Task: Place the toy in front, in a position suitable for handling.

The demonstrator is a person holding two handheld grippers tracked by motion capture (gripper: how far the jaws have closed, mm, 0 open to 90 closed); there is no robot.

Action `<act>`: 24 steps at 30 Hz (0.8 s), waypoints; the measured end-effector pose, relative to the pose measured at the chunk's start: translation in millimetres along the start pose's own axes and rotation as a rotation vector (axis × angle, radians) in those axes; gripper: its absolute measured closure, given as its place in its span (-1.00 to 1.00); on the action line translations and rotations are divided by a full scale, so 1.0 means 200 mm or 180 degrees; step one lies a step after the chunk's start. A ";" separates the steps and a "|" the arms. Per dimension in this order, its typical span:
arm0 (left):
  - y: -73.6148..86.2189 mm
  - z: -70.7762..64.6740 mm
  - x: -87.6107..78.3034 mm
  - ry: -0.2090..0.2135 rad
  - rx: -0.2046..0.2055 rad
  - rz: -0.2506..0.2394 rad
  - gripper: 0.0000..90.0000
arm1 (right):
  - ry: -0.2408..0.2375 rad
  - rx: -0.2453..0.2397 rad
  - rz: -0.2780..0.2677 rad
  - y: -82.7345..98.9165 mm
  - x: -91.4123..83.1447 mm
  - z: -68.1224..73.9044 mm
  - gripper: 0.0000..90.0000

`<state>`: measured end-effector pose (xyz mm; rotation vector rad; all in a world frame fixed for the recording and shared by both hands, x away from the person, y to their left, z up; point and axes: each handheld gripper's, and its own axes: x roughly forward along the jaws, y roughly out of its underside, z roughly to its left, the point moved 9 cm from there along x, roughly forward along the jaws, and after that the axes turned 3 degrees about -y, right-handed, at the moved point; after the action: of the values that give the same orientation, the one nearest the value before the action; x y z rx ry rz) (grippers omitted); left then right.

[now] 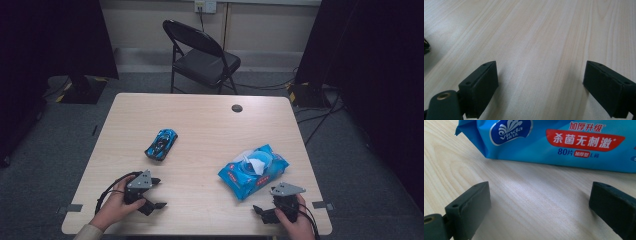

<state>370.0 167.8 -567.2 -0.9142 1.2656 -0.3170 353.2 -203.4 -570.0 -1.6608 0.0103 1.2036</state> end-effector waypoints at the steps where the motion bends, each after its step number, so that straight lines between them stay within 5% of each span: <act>1: 0.00 0.00 0.00 0.0001 0.0001 0.0001 -0.73 | 0.0000 0.0000 0.0000 0.00 0.00 0.00 -0.93; 15: 0.00 0.00 0.00 -0.0004 -0.0010 0.0000 -0.73 | 0.0087 0.0101 -0.0003 0.00 -0.01 0.01 -0.92; 19: 0.00 0.00 0.00 -0.0004 -0.0011 0.0001 -0.73 | 0.0192 0.0193 -0.0005 -0.02 -0.02 0.01 -0.59; 21: 0.00 0.00 0.00 -0.0004 -0.0011 0.0000 -0.73 | 0.0229 0.0127 -0.0030 -0.05 -0.03 0.03 -0.75; 24: 0.00 0.00 0.00 -0.0003 -0.0011 0.0000 -0.73 | 0.0214 0.0153 -0.0116 -0.09 -0.04 0.07 -0.69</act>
<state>370.0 167.8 -567.1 -0.9173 1.2656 -0.3143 349.2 -189.1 -550.8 -1.6519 0.0504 1.1117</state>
